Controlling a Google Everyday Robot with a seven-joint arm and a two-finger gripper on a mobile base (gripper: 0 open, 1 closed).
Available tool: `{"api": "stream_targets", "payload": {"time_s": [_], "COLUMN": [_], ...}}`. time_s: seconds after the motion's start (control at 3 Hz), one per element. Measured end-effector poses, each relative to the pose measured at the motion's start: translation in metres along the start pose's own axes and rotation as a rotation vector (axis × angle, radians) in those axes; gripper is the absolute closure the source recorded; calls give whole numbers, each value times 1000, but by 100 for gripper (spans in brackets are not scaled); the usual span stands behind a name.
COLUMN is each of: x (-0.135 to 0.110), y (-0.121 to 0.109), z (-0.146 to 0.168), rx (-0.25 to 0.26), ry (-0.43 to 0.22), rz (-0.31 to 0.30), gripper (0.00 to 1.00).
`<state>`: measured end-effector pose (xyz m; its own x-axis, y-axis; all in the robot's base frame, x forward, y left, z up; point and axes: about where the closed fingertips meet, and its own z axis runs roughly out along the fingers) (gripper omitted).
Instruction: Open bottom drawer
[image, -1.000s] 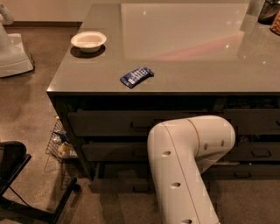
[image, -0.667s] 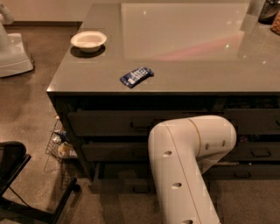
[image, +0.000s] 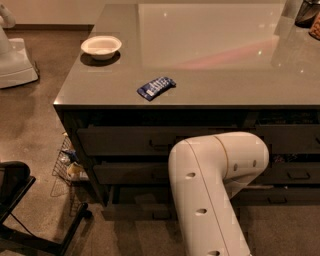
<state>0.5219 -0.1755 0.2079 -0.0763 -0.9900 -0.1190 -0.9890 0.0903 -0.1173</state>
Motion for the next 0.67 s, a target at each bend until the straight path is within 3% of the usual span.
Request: {"api": "stream_targets", "payload": {"time_s": [0.33, 0.67], "x": [-3, -4], "y": [-21, -23], "z": [0, 2], "rx": [45, 49], "ry": [-29, -33], "rz": [-32, -37], "gripper": [0, 0]}}
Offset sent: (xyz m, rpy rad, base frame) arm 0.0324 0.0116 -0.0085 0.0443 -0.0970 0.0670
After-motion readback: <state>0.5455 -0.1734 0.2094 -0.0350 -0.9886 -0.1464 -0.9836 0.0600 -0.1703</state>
